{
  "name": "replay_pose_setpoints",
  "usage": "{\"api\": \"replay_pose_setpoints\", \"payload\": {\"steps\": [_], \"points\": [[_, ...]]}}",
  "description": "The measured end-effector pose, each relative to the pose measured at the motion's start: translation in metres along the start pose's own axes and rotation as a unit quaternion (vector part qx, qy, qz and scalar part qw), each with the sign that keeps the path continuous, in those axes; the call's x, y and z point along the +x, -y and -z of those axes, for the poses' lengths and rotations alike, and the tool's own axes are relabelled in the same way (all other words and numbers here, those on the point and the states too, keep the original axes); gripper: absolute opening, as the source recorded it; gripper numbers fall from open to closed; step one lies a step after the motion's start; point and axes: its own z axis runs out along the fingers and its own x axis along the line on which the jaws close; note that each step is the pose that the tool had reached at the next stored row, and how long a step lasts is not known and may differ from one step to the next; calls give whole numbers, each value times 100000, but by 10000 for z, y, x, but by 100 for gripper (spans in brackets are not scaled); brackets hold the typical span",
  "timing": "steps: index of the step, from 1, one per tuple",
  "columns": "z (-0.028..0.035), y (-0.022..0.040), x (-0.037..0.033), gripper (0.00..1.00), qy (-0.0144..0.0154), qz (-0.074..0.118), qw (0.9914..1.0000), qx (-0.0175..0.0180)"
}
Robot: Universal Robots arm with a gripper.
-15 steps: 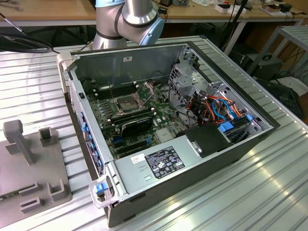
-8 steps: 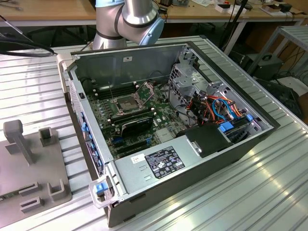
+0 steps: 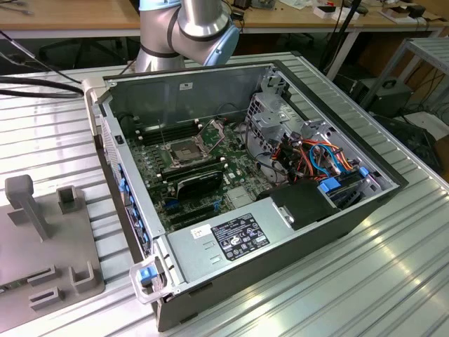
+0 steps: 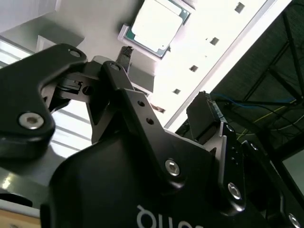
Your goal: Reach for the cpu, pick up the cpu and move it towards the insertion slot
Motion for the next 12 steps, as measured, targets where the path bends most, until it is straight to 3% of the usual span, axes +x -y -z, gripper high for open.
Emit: {"api": "replay_pose_setpoints", "payload": {"steps": [3, 10, 12], "points": [[-57, 3, -36, 74, -80, -528, 99999, 17], [-71, 2, -69, 74, -138, -571, 99998, 33], [-115, 6, -69, 74, -146, -205, 100000, 92]]}}
